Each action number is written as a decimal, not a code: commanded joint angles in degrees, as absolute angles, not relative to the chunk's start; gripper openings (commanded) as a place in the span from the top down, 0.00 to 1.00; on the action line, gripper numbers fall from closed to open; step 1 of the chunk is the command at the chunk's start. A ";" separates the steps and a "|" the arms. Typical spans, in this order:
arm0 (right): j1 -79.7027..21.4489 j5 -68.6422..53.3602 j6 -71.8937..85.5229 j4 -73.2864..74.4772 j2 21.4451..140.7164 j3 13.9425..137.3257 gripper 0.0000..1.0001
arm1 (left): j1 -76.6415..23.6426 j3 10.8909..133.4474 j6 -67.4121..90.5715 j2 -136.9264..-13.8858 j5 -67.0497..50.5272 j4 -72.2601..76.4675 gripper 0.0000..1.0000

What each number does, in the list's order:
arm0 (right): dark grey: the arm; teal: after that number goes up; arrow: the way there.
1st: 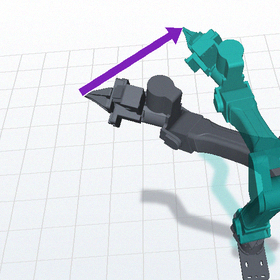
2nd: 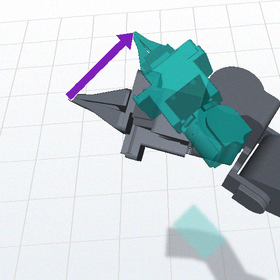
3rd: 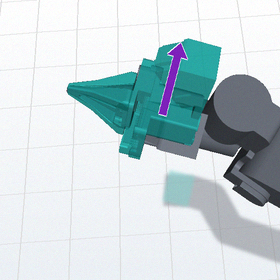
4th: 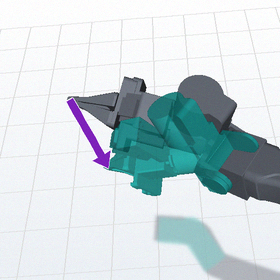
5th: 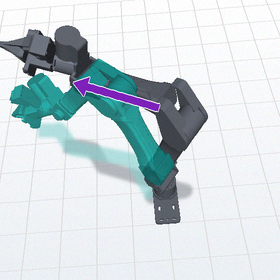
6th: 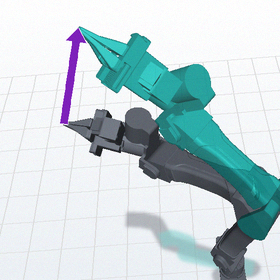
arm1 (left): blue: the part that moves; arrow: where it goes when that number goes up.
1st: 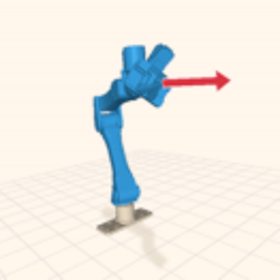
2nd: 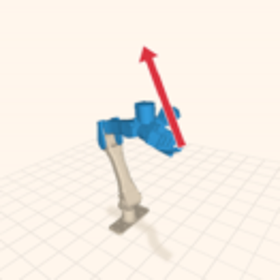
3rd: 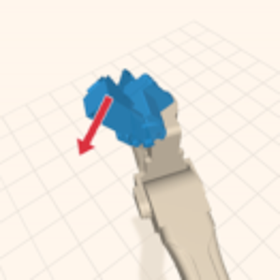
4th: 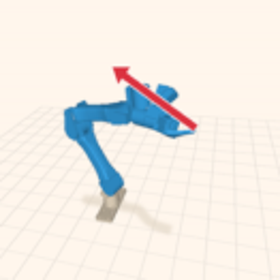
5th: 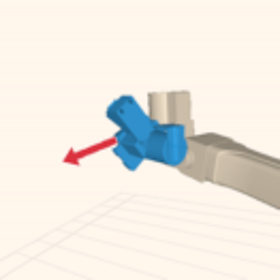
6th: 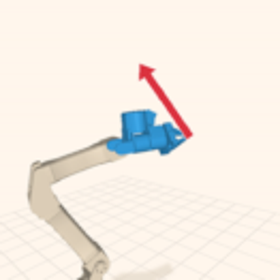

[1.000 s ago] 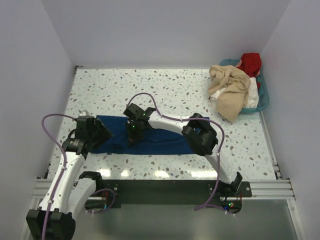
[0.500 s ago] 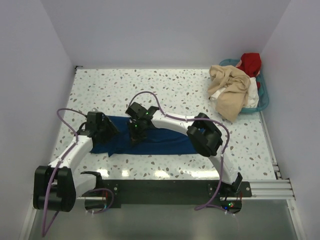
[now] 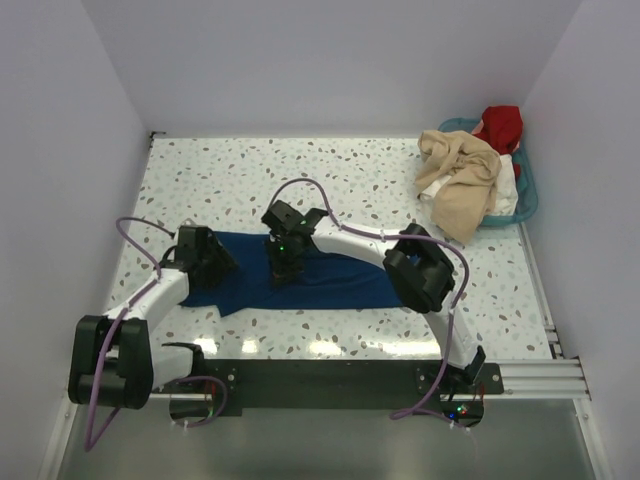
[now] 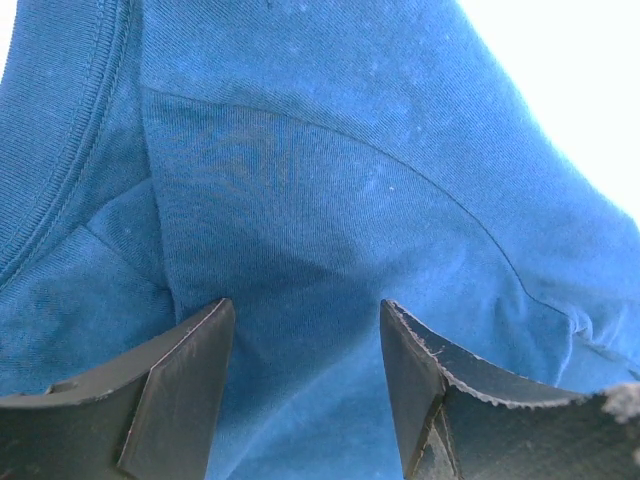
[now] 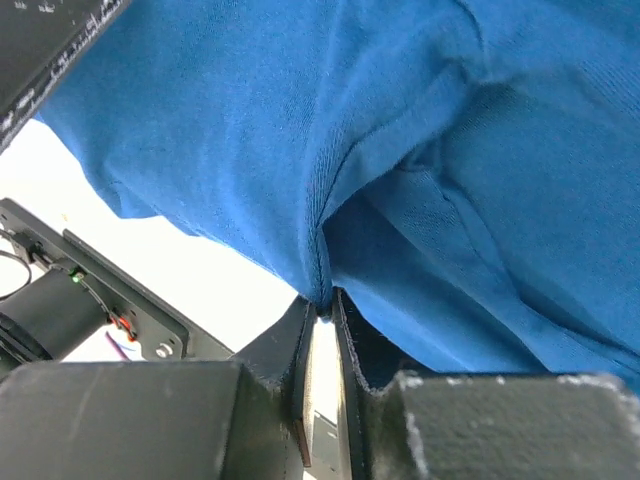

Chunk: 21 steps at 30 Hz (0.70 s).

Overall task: Fold and stack the t-shirts
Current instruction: Fold the tshirt

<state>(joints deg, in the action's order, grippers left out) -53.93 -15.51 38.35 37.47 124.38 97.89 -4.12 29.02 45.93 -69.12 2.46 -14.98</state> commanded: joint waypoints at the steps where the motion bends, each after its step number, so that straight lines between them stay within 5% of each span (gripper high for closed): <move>1: -53.44 -14.06 37.44 39.37 120.24 97.12 0.87 | -3.60 28.21 45.53 -70.05 6.32 -13.45 0.35; 5: -53.17 -14.15 37.00 40.34 119.36 95.98 0.82 | -3.60 28.56 45.26 -69.96 6.59 -13.45 0.35; 7: -53.09 -13.97 36.74 41.04 118.39 95.28 0.69 | -3.60 28.83 45.26 -69.87 6.50 -13.62 0.34; 13: -51.95 -11.53 35.43 44.03 114.09 93.43 0.52 | -3.60 31.20 45.18 -68.29 6.33 -15.29 0.32; 21: -40.53 -9.93 31.12 43.15 107.23 88.42 0.42 | -3.69 38.32 43.95 -64.07 5.80 -20.30 0.30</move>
